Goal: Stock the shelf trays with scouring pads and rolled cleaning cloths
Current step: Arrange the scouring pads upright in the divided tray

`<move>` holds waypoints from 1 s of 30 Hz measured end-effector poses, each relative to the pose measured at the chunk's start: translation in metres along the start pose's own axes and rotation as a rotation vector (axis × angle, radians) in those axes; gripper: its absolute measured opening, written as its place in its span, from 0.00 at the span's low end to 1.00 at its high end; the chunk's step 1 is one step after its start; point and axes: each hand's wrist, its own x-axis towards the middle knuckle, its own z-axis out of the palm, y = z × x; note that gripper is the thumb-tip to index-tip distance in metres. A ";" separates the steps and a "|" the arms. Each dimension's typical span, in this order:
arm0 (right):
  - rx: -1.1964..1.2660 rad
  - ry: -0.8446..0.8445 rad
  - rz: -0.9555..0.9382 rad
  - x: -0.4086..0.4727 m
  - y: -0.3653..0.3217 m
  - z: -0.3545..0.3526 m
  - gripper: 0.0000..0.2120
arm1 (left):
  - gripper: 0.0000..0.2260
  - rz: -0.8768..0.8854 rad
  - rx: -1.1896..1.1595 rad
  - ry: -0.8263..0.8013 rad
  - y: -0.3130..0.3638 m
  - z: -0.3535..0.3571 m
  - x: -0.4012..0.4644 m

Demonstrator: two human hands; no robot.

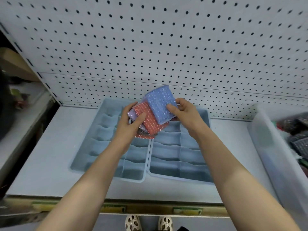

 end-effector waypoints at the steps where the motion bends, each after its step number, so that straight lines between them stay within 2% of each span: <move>1: 0.030 0.070 0.016 0.003 0.002 -0.006 0.08 | 0.20 -0.004 -0.010 0.020 -0.002 -0.001 0.000; 3: -0.082 0.273 -0.018 0.010 0.007 -0.022 0.08 | 0.16 0.000 -0.026 0.079 -0.003 -0.004 0.000; 5: -0.369 0.369 -0.124 0.015 0.016 -0.037 0.06 | 0.16 0.001 -0.040 0.137 -0.003 -0.007 0.000; 7: -0.643 0.324 -0.221 0.019 0.024 -0.043 0.05 | 0.16 0.000 -0.045 0.171 -0.003 -0.010 0.001; 10: -0.850 0.254 -0.294 0.028 0.032 -0.036 0.08 | 0.16 0.005 -0.047 0.186 -0.003 -0.011 0.002; 15: -1.028 0.211 -0.339 0.050 0.048 -0.018 0.10 | 0.15 0.016 -0.031 0.202 -0.003 -0.011 0.005; 22: -0.997 0.272 -0.455 0.060 0.043 -0.006 0.09 | 0.16 0.011 -0.042 0.209 -0.003 -0.004 0.008; 27: -1.058 0.135 -0.340 0.060 0.066 -0.004 0.09 | 0.14 0.001 0.007 0.215 -0.006 -0.001 0.009; 30: -1.076 0.152 -0.358 0.060 0.065 -0.006 0.09 | 0.15 0.008 0.018 0.203 -0.006 -0.001 0.006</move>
